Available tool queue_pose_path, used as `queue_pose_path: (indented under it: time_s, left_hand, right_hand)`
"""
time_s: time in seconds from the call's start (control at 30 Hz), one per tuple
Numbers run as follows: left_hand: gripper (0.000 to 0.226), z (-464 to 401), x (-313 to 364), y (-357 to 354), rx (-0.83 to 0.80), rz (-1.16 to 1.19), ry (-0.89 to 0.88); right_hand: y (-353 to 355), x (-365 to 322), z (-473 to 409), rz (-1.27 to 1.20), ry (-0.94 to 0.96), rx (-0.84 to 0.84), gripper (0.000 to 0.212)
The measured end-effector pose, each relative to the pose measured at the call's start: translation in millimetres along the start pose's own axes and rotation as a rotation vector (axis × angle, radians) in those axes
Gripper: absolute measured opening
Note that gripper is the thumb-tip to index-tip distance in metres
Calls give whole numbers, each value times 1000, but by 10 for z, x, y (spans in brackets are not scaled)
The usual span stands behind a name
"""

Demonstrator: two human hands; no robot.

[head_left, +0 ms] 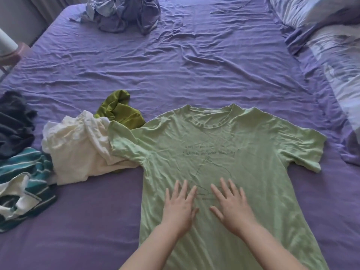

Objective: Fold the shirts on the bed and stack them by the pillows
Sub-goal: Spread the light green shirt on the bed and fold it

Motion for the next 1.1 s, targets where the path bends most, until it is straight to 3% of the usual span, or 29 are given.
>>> queue_pose_path:
  time_s: [0.4,0.57,0.7,0.8,0.97,1.1]
  left_hand:
    - [59,-1147,-1853,1496,341,101,389]
    - [69,-1503,-2185,1775,364,35,379]
    - [34,-1509,-2173,1809,437,89,381]
    - [25,-1453,-2148,1781,445,215,380]
    - [19,-1452,-2150,1783,413,825,383]
    - [20,-1446,-2108,1853,455,889,466]
  right_hand:
    - [707,-1225,-1792,-30,219,50,64]
    - [447,-1434,-2019,-1,224,-159,66]
    - [517,-1329,-2092,-11,290,-178,66]
    - [761,-1105,-2284,9,256,-62,56]
    - [990,-880,-2872,144,236,-114,60]
    - [1139,-850,-3071,32,235,-101,64]
Point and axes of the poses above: each hand's wrist, its own z-axis away from the middle knuckle, its own y-axis out of the back of the hand, x = y × z, the point moved 4 cm from there along -z, towards the middle knuckle, and after that the axes turned 14 degrees about y, right-handed, at the moved point
